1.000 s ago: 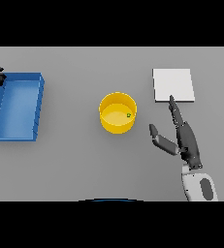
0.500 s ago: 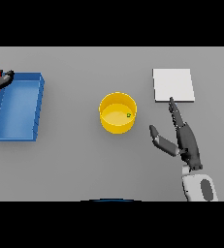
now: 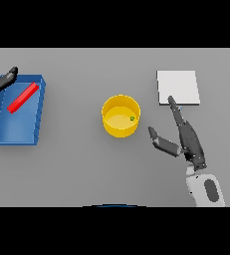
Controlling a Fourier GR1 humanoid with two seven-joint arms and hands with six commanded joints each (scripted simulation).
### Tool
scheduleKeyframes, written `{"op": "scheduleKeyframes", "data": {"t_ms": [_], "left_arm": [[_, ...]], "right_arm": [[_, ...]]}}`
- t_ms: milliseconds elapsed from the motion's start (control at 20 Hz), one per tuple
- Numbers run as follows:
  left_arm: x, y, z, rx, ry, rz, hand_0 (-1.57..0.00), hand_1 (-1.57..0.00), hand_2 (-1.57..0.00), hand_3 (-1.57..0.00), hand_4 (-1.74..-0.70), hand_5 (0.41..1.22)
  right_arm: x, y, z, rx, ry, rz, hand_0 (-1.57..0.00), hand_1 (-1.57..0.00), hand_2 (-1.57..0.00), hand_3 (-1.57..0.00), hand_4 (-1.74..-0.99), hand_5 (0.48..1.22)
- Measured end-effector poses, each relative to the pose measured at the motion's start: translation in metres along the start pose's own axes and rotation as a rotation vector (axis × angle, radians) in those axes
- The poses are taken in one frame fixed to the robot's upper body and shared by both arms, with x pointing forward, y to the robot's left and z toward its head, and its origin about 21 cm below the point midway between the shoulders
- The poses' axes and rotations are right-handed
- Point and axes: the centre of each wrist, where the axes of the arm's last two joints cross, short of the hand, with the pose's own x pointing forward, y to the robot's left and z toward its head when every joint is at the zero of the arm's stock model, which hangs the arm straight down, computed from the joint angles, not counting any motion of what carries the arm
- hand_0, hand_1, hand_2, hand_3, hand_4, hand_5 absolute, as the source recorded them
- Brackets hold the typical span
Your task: Pick up the red beaker and tilt it to pour out 1 green nut into yellow bowl. Pick up the yellow bowl and place it on the metallic measuring scale.
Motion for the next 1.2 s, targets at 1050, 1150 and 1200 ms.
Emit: {"op": "scheduleKeyframes", "data": {"t_ms": [1050,1150,1200], "left_arm": [[-0.004,-0.004,0.006,-0.026,-0.004,0.046,0.00,0.00,0.00,0.00,-0.81,0.693],[-0.002,-0.005,0.006,-0.031,-0.009,0.042,0.00,0.00,0.00,0.00,-0.81,0.701],[-0.004,-0.005,0.006,-0.033,-0.004,0.039,0.00,0.00,0.00,0.00,-0.81,0.700]], "right_arm": [[0.038,0.026,-0.110,0.826,-0.282,0.941,0.00,0.00,0.00,0.00,-1.157,0.652],[0.038,0.036,-0.117,0.876,-0.267,0.979,0.00,0.00,0.00,0.00,-1.159,0.663],[0.040,0.040,-0.119,0.900,-0.266,0.997,0.00,0.00,0.00,0.00,-1.162,0.667]]}}
